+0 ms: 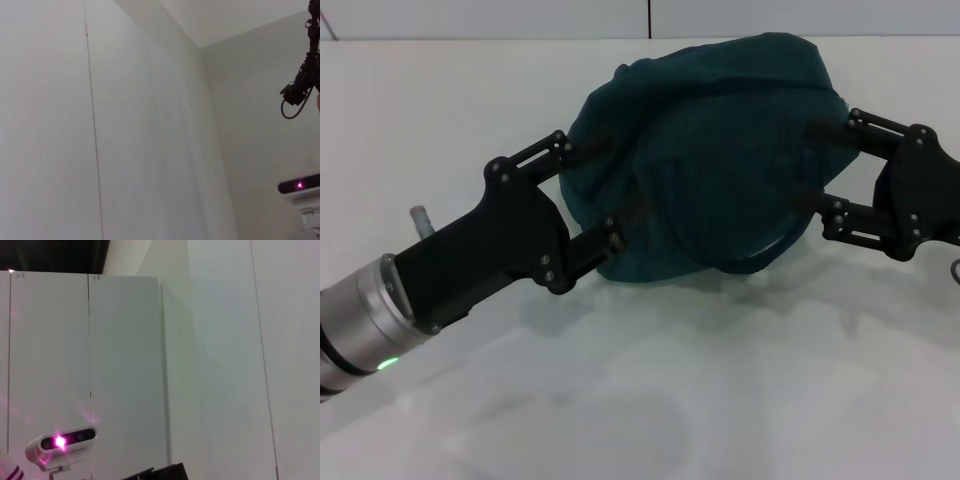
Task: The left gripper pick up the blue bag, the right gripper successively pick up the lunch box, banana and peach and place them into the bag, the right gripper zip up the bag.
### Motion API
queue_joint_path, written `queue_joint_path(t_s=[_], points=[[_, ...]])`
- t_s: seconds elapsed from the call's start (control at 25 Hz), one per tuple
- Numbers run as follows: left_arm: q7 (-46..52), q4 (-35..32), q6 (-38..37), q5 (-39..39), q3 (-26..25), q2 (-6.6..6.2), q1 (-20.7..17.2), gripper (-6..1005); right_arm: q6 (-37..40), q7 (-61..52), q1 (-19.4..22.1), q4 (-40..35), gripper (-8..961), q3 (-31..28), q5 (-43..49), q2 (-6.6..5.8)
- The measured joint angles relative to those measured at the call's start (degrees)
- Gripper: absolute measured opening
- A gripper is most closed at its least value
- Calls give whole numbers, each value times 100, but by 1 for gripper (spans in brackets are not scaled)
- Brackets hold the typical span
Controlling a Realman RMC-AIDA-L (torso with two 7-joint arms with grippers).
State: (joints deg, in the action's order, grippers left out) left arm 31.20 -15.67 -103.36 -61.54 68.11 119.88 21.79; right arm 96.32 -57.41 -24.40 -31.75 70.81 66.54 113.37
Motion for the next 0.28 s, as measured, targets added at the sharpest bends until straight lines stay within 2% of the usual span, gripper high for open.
queue_joint_path(t_s=[0.28], points=[[-99,20,0,0,0,1,1,570,-32,7,31,26,706,-183,-4,58]])
